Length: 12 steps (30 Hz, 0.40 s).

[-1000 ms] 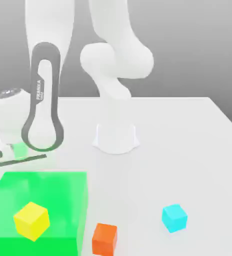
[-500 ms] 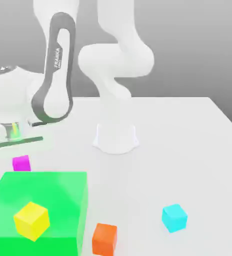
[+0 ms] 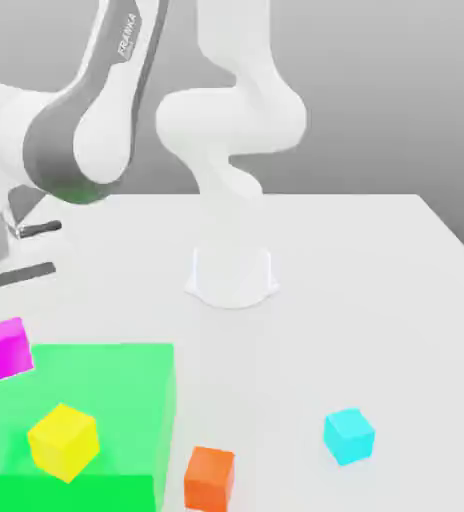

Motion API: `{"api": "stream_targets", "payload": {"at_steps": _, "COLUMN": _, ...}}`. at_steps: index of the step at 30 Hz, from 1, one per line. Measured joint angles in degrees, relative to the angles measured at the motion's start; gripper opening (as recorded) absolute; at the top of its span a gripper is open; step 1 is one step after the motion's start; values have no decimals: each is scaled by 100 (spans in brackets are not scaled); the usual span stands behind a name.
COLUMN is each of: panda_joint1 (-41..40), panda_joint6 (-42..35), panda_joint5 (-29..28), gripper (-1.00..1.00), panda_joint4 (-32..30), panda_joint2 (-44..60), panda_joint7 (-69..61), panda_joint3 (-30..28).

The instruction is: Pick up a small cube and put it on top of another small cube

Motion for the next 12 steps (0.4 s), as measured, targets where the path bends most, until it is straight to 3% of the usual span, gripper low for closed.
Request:
{"api": "stream_targets", "payload": {"at_steps": 3, "panda_joint1": 301, "panda_joint6": -188, "panda_joint5": -307, "gripper": -100, "panda_joint4": 276, "panda_joint2": 47, "panda_joint7": -136, "panda_joint3": 139}}
{"api": "stream_targets", "payload": {"at_steps": 6, "panda_joint1": 228, "panda_joint6": 277, "panda_joint5": 17, "gripper": -100, "panda_joint4": 178, "panda_joint2": 497, "panda_joint7": -427, "panda_joint3": 251}}
{"api": "stream_targets", "payload": {"at_steps": 7, "panda_joint1": 182, "panda_joint6": 446, "panda_joint5": 157, "gripper": 100, "panda_joint4": 136, "panda_joint2": 658, "panda_joint7": -530, "panda_joint3": 303}}
{"api": "stream_targets", "payload": {"at_steps": 12, "panda_joint1": 182, "panda_joint6": 446, "panda_joint5": 157, "gripper": 100, "panda_joint4": 136, "panda_joint2": 658, "panda_joint7": -530, "panda_joint3": 303}}
